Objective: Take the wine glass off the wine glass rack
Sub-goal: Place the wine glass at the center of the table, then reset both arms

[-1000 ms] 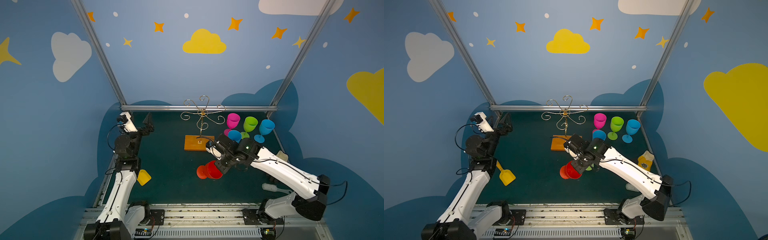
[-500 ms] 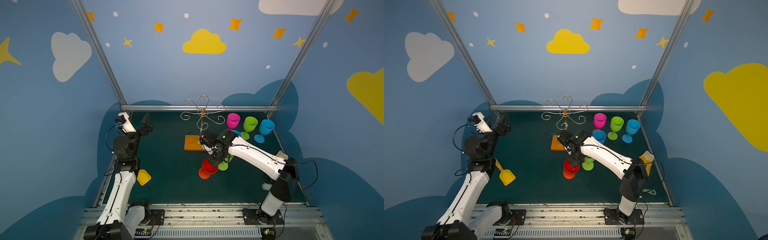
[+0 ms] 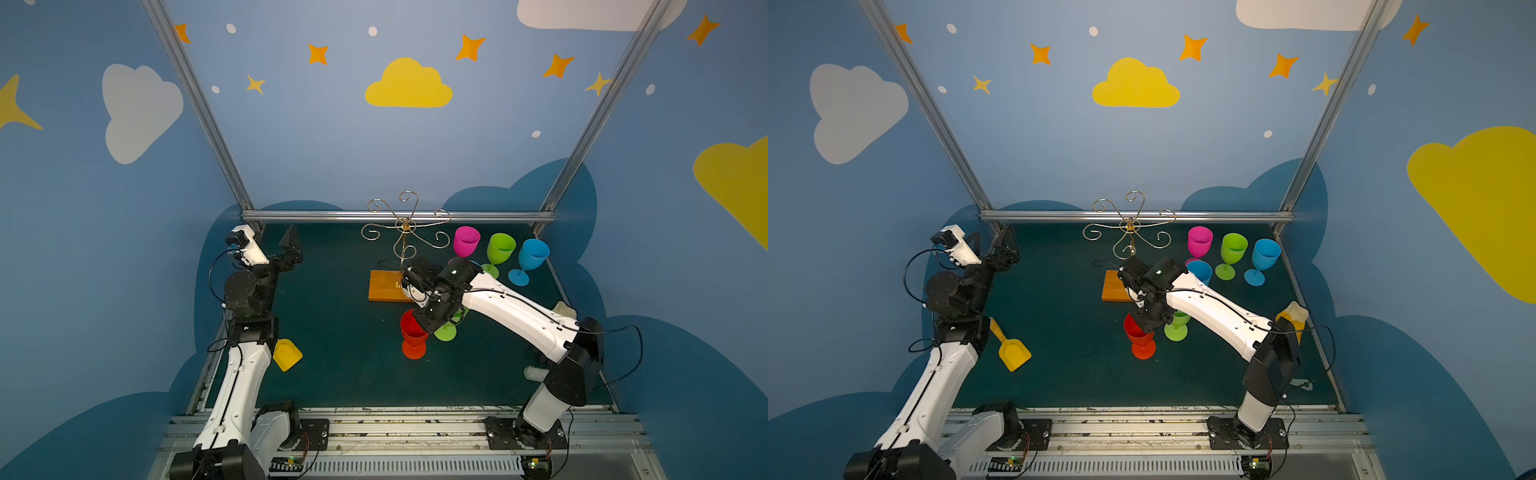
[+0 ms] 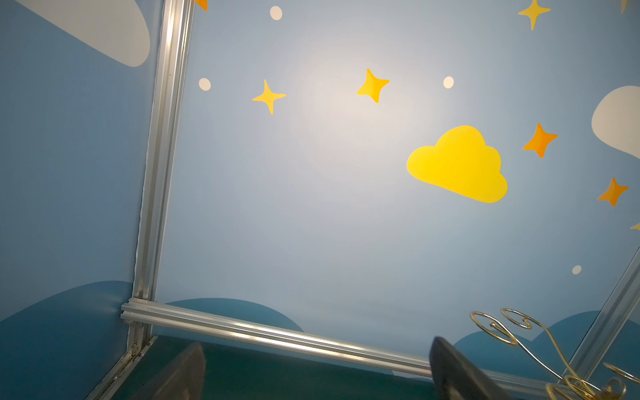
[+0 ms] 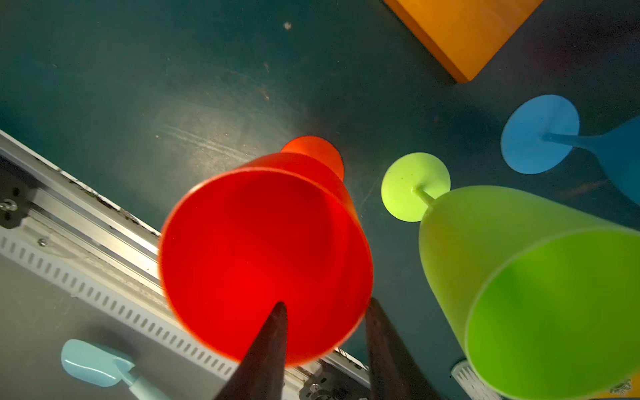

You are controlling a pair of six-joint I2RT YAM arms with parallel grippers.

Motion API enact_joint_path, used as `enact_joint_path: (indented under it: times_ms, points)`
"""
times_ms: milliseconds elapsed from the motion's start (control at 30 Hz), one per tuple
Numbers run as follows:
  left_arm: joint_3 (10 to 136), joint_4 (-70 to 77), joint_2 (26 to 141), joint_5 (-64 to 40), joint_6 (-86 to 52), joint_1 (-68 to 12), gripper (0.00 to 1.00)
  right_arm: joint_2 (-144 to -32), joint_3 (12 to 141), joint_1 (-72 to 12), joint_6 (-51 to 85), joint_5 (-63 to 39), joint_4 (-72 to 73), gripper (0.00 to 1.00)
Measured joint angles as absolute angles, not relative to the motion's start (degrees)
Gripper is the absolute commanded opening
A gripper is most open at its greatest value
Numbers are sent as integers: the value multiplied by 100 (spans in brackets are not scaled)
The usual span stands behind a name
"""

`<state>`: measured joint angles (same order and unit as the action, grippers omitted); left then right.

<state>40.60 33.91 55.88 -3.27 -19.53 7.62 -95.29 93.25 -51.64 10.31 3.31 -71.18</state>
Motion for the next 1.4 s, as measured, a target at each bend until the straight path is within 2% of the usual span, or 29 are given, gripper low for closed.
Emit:
enact_joint_path:
  times_ms: [167, 233, 300, 367, 600, 767, 933, 1067, 1400]
  points:
    - [4060, 3371, 5570, -333, -1970, 766, 99, -8670, 9216, -5070, 875, 285, -6672, 57]
    - [4058, 3328, 5518, -342, -1970, 766, 99, -8145, 9006, -5015, 714, 283, -6368, 66]
    - [4058, 3275, 5441, -346, -1946, 766, 99, -7542, 8641, -4904, 558, 316, -5999, 79]
    - [4058, 3216, 5382, -375, -1927, 768, 99, -6991, 8254, -4644, 416, 294, -5660, 84]
    - [3881, 2853, 5282, -764, -1527, 690, 99, -5443, 6602, -3225, 10, 368, -4154, 88]
    - [3262, 2648, 5118, -620, -1057, 274, 99, -5052, 5360, -1800, 139, 259, -3006, 88]
    - [2637, 2613, 5085, -213, -672, -12, 99, -5179, 4136, -1022, 489, 436, -1614, 88]
    - [2086, 2797, 5345, 185, -563, -12, 99, -5509, 3393, -862, 556, 766, -563, 88]
    - [1168, 3774, 6375, 493, -493, 287, 99, -6847, 3094, -528, 519, 867, 917, 88]
